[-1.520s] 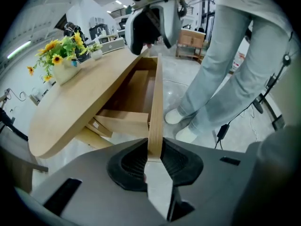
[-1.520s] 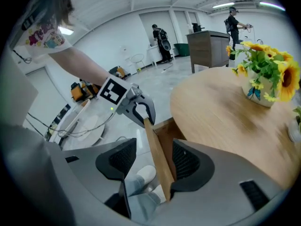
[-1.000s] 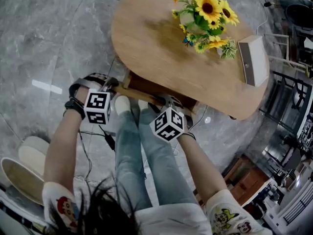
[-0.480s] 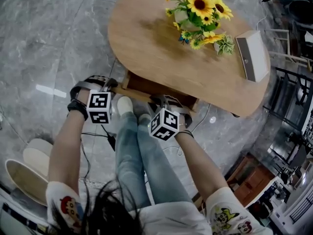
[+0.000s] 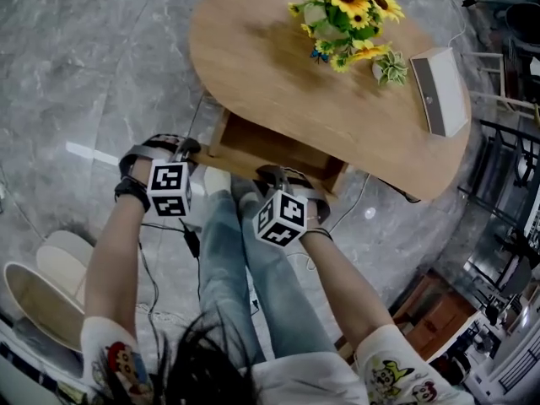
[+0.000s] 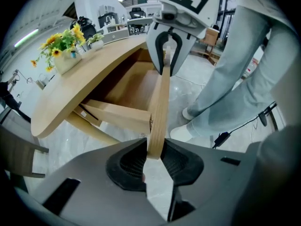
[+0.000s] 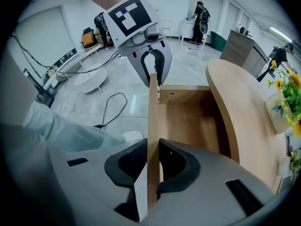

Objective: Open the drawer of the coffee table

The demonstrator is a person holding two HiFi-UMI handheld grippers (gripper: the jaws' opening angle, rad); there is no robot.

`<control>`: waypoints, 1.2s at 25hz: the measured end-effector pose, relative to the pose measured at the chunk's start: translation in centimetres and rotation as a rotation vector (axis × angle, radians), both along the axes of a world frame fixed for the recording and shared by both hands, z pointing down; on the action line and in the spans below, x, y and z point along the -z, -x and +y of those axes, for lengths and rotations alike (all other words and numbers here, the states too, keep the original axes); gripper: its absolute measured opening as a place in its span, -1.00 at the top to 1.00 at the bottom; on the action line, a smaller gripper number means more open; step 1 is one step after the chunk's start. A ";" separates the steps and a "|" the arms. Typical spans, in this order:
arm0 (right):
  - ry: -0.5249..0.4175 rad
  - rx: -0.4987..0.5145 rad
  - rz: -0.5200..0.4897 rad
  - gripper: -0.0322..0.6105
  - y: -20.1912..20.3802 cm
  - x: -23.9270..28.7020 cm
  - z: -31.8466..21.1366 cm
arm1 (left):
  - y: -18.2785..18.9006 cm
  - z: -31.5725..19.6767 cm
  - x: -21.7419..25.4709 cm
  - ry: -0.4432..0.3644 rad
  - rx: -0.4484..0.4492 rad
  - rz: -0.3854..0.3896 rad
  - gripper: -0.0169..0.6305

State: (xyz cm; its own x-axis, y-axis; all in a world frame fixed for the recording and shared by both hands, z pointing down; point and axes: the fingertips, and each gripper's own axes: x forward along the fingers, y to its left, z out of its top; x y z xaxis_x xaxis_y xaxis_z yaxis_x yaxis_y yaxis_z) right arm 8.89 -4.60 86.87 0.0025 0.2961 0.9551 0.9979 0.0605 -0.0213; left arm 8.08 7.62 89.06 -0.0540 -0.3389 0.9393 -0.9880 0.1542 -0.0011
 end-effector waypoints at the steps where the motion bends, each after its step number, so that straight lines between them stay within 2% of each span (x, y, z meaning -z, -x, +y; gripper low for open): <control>1: 0.002 -0.001 -0.003 0.70 0.1 0.1 0.1 | 0.1 0.2 0.1 0.004 0.010 -0.005 0.71; 4: 0.006 -0.004 -0.011 0.70 0.6 0.1 0.3 | 0.5 0.3 0.2 0.011 0.008 -0.020 0.71; 9: -0.011 -0.011 -0.001 0.70 0.1 -0.2 0.6 | 0.0 0.6 -0.1 0.019 -0.077 0.008 0.72; 16: -0.024 -0.031 0.020 0.70 -2.7 -0.6 1.4 | -2.3 1.4 -0.5 0.013 -0.111 0.037 0.72; 27: -0.057 -0.019 0.034 0.69 -5.2 -1.6 0.8 | -5.0 0.8 -1.4 0.011 -0.071 0.067 0.72; 30: -0.059 -0.014 0.038 0.69 -5.7 -2.0 0.9 | -5.3 0.8 -1.8 0.014 -0.033 0.072 0.70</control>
